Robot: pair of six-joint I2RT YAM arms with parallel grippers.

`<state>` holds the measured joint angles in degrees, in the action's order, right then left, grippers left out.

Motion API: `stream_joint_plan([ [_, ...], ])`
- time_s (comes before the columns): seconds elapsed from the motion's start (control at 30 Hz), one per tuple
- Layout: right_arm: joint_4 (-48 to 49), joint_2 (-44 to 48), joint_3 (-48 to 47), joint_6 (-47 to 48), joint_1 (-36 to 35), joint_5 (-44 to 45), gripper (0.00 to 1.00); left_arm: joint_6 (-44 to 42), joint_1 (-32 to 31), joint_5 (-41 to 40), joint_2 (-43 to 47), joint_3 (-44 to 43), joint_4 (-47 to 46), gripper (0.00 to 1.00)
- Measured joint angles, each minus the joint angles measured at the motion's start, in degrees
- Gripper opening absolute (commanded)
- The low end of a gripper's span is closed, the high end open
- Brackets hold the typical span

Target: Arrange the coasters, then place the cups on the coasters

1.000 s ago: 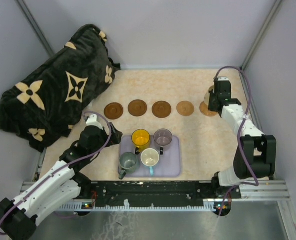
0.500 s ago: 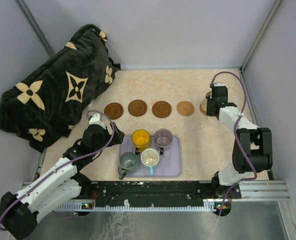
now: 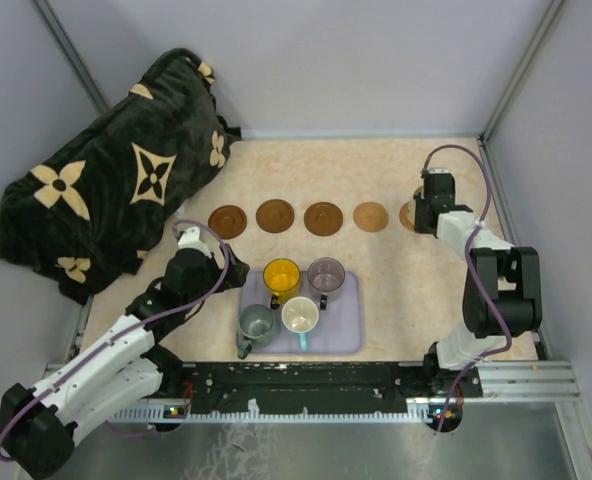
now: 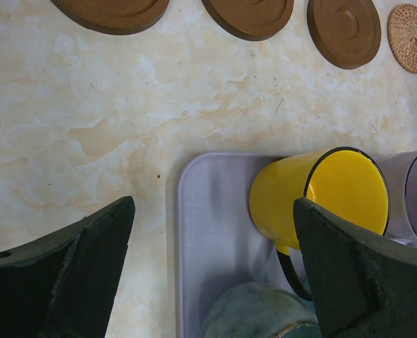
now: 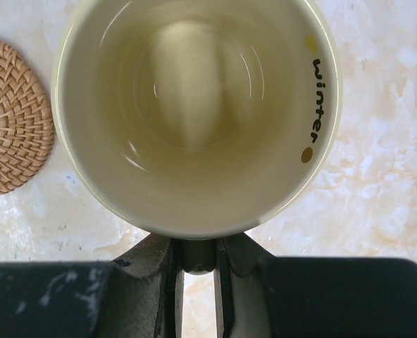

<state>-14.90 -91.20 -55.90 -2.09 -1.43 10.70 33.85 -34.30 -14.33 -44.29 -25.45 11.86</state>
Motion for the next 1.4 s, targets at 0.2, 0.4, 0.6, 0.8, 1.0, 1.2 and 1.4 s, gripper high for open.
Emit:
stream_joint_plan([
  [0.2,0.81,0.0,0.0,-0.02,0.24,0.2,0.0,0.0,0.0,0.0,-0.17,0.0,-0.11,1.0],
  [0.4,0.92,0.0,0.0,-0.09,0.39,0.09,0.0,0.0,0.0,0.0,-0.44,0.0,-0.31,1.0],
  [0.6,1.73,-0.07,0.0,-0.52,0.5,-0.35,0.0,0.0,0.0,0.0,-0.7,0.0,-0.33,1.0],
  [0.8,1.97,-0.07,0.0,-0.94,0.5,-1.55,0.0,0.0,0.0,0.0,-0.74,0.0,-0.33,1.0],
  [1.0,1.88,-0.07,0.0,-1.03,0.5,-1.86,0.0,0.02,0.0,0.0,-1.01,0.0,-0.35,1.0],
  [1.2,1.57,-0.07,0.0,-1.07,0.5,-1.81,0.0,0.02,0.0,0.0,-1.09,0.02,-0.35,1.0],
  [1.4,1.49,-0.07,0.0,-1.09,0.5,-1.81,0.0,0.02,0.0,0.0,-1.18,0.2,-0.42,1.0],
])
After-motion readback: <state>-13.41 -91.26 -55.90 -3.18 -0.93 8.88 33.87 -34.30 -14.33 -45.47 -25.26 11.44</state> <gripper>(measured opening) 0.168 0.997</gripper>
